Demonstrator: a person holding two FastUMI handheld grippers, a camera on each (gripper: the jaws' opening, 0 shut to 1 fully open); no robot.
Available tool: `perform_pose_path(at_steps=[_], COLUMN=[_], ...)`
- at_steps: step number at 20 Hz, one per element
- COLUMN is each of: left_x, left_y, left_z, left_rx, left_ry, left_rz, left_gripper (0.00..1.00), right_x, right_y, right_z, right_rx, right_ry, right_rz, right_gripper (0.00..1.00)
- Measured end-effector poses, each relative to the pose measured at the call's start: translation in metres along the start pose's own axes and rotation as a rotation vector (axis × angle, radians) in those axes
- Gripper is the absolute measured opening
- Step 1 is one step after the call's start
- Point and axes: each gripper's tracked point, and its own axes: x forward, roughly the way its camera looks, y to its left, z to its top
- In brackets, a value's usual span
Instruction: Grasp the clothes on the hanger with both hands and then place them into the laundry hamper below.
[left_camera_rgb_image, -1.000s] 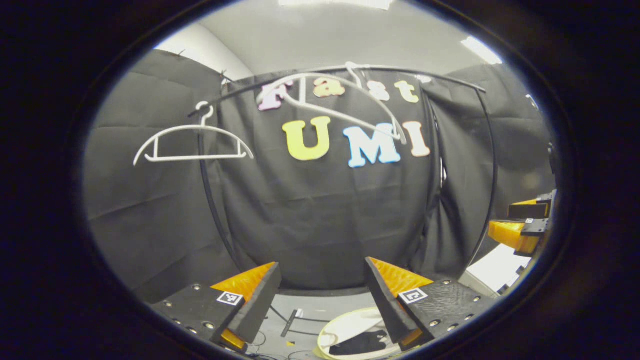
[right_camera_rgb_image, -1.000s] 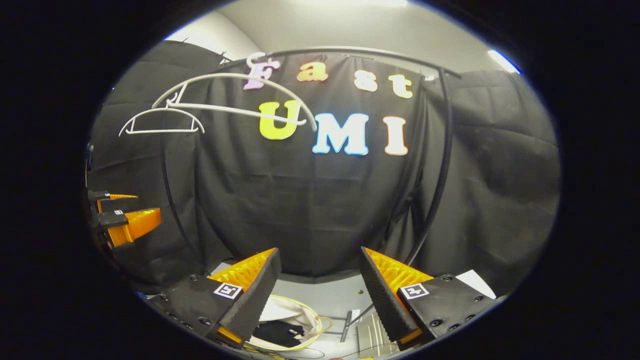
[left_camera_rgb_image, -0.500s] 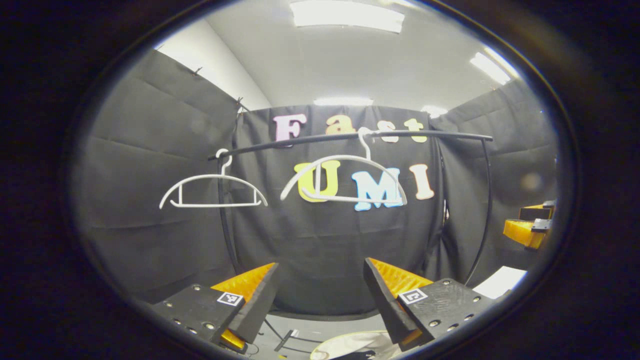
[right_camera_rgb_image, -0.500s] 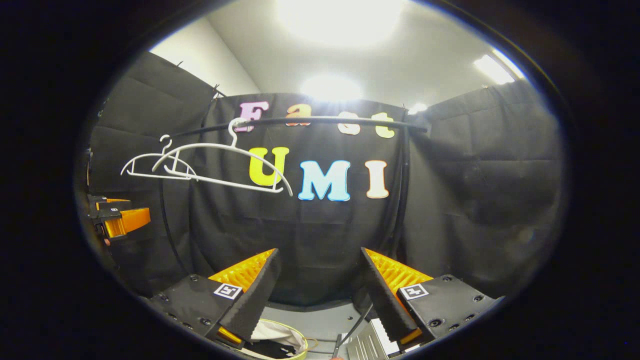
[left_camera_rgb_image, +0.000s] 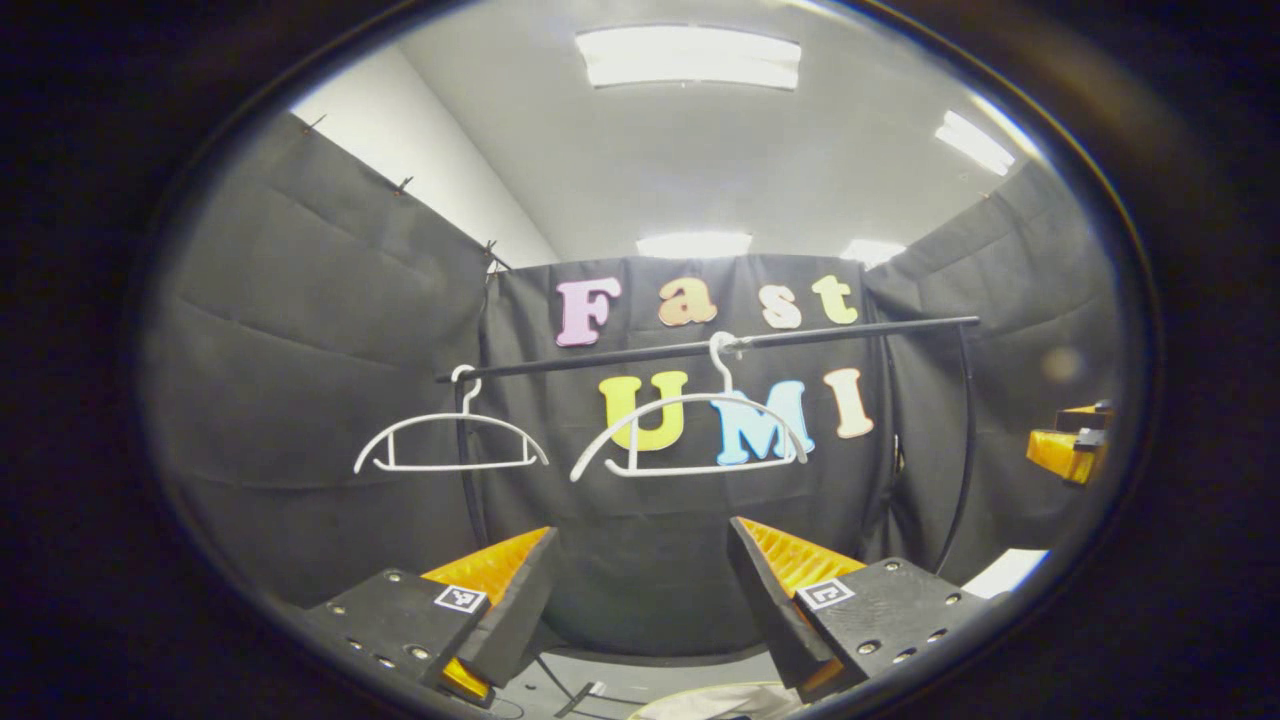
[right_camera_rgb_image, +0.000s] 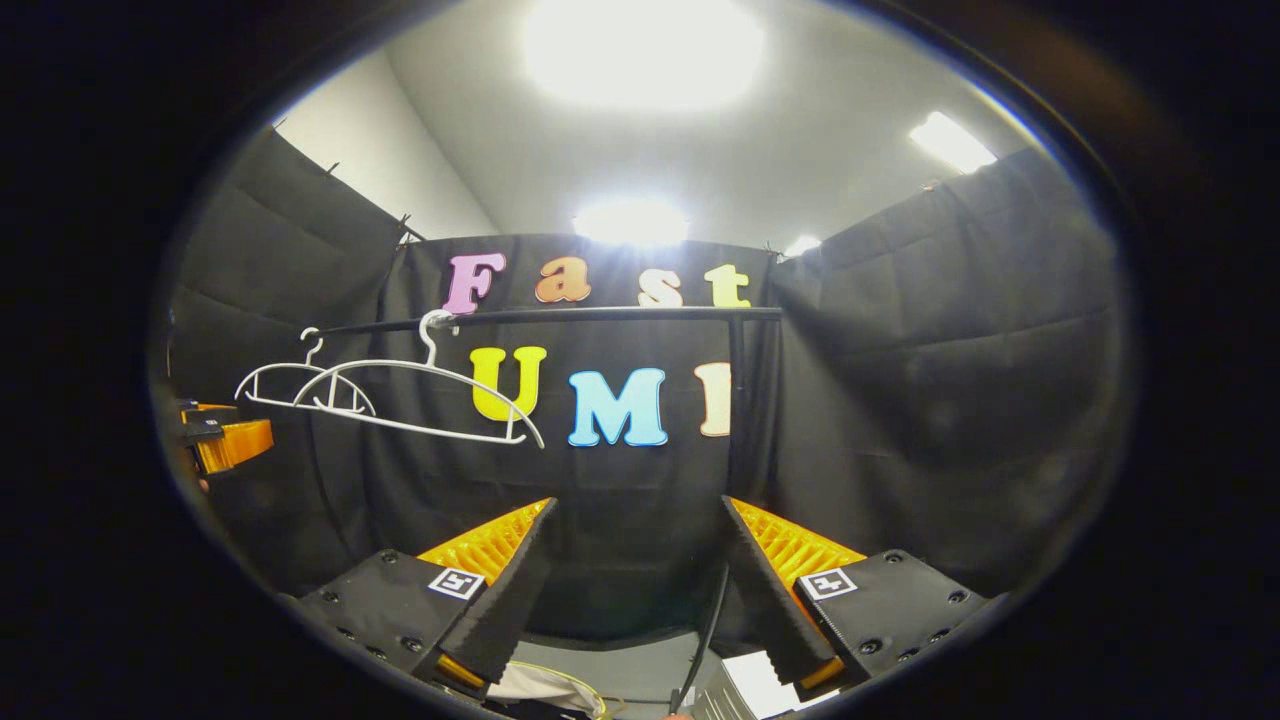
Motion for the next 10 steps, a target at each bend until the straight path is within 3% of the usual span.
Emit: perform_pose_path(at_steps=[10], left_x=[0.005], left_y=[-0.016], left_z=[-0.003], left_rx=[0.012], left_ry=[0.01], left_rz=[-0.003], left_gripper=[0.97], right_x=[-0.002], right_y=[-0.027], right_z=[0.001], right_rx=[0.021], right_ry=[-0.014], right_rz=[-0.054], right_gripper=[0.98])
